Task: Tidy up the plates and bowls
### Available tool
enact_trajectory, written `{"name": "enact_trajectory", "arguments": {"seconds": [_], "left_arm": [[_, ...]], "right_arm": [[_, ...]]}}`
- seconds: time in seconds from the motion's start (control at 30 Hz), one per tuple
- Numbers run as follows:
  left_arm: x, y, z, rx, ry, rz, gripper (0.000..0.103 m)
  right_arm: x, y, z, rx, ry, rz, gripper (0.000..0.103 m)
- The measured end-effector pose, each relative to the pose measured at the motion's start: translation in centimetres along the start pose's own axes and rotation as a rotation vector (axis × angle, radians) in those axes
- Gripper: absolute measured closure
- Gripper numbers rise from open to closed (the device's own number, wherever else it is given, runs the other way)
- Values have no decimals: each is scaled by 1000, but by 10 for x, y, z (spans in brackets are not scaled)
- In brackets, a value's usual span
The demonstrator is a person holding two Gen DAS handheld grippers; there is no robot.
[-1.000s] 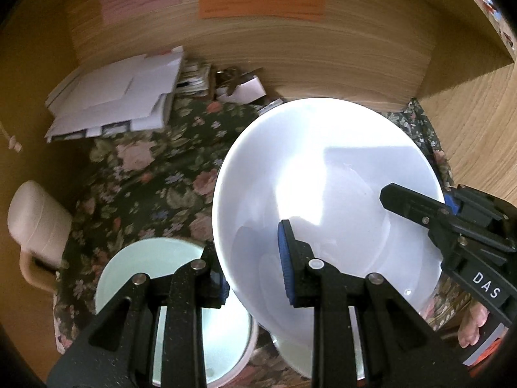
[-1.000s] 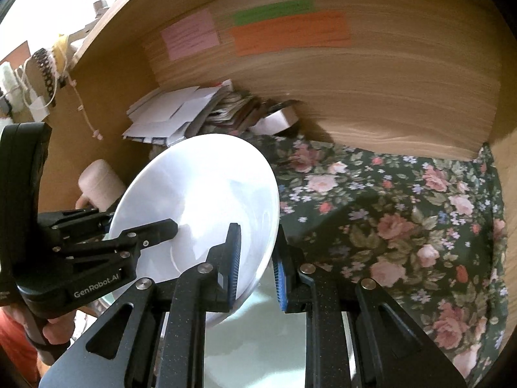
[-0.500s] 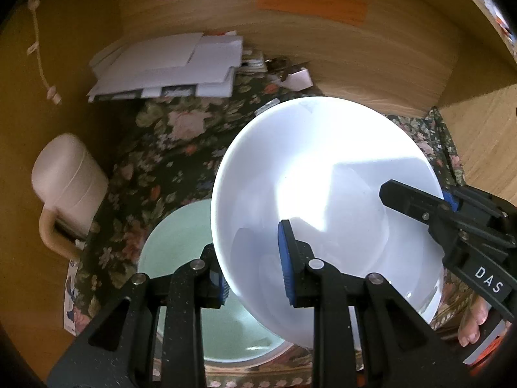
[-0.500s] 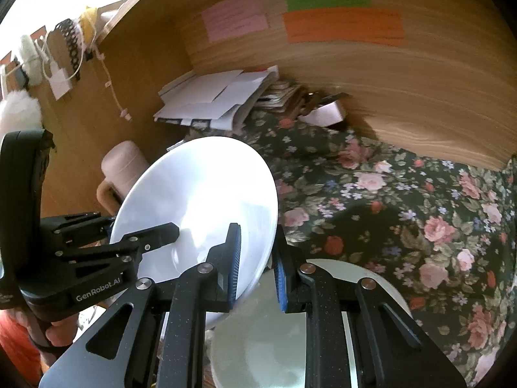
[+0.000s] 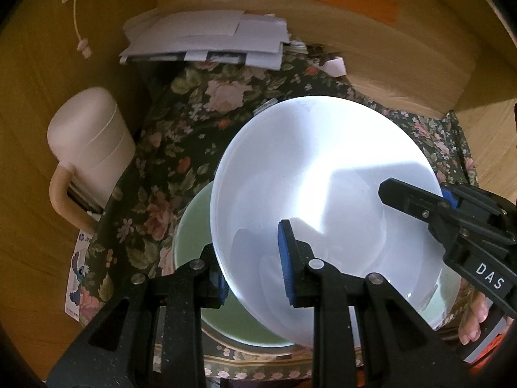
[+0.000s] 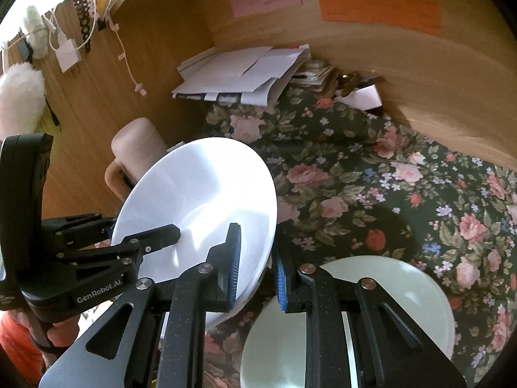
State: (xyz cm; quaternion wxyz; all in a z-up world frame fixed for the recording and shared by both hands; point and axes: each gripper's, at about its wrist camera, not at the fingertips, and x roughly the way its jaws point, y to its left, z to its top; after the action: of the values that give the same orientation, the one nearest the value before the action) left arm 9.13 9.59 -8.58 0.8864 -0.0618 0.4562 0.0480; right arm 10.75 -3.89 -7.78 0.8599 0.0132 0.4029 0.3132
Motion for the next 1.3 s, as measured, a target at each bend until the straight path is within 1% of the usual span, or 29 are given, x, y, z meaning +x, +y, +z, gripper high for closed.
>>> {"name": "enact_trajectory", "arguments": {"seconds": [0.33,0.53,0.87,1.0,1.17,1.23,1.3], "left_arm": [[9,17,-9,-35,24,0,78],[14,24,-13,-46,37,-5,78],[17,21,-14,-46,46,-17,78],[16,22,-12,-52,55,-9,78],[13,25,-7,-69,65,-6,78],[9,26,-6,-71,51,20,76],[7,29,-6,-80,44,11,74]], "right_arm": [[22,7,-7,-1,49,27,86],[30,9,-9,-8,71,27,86],[29,9,-10,-29,77,12,85],[30,10,-11,-42,78,9,84],[30,7,-11,-30,76,23,84],[30,5,-12,-27,80,25,84],[29,4,-12,-27,76,31,84]]}}
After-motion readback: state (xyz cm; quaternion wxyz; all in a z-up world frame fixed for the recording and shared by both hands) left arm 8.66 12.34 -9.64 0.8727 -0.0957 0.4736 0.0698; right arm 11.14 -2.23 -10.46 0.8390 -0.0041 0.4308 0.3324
